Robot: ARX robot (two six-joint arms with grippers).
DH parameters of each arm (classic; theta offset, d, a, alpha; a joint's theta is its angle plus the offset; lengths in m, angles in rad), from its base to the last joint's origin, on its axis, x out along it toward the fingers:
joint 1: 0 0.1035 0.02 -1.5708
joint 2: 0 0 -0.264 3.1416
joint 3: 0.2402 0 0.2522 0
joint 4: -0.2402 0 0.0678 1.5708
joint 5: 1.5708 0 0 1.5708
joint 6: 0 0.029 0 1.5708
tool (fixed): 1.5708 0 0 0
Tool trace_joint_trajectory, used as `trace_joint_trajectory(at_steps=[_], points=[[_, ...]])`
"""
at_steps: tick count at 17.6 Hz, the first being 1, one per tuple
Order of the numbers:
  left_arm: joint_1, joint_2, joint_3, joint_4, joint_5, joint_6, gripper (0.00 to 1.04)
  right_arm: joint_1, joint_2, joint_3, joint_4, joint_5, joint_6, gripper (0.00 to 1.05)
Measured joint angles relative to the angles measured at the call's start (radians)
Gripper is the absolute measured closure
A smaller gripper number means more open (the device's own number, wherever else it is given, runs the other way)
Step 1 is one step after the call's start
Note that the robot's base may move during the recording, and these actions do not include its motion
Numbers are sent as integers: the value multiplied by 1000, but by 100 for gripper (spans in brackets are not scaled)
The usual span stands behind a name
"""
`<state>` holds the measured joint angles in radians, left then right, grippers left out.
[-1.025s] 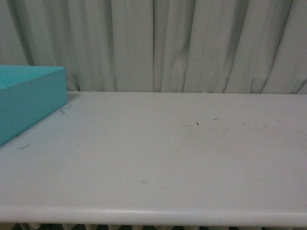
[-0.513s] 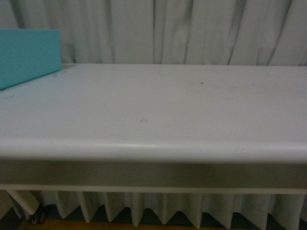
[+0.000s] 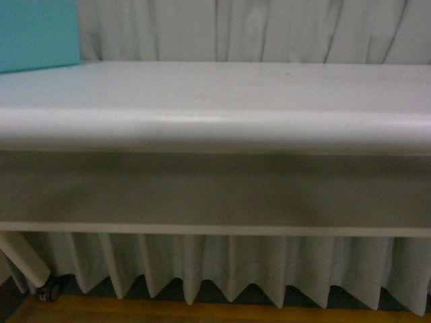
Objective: Wind up and store yellow beetle toy
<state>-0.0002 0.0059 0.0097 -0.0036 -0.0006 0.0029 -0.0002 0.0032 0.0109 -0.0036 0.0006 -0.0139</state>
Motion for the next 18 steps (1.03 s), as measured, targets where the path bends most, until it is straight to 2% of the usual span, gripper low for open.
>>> trace_joint_trajectory(at_steps=[18], points=[[0,0,0,0,0,0,7,0,0,0,-1,0,0,7]])
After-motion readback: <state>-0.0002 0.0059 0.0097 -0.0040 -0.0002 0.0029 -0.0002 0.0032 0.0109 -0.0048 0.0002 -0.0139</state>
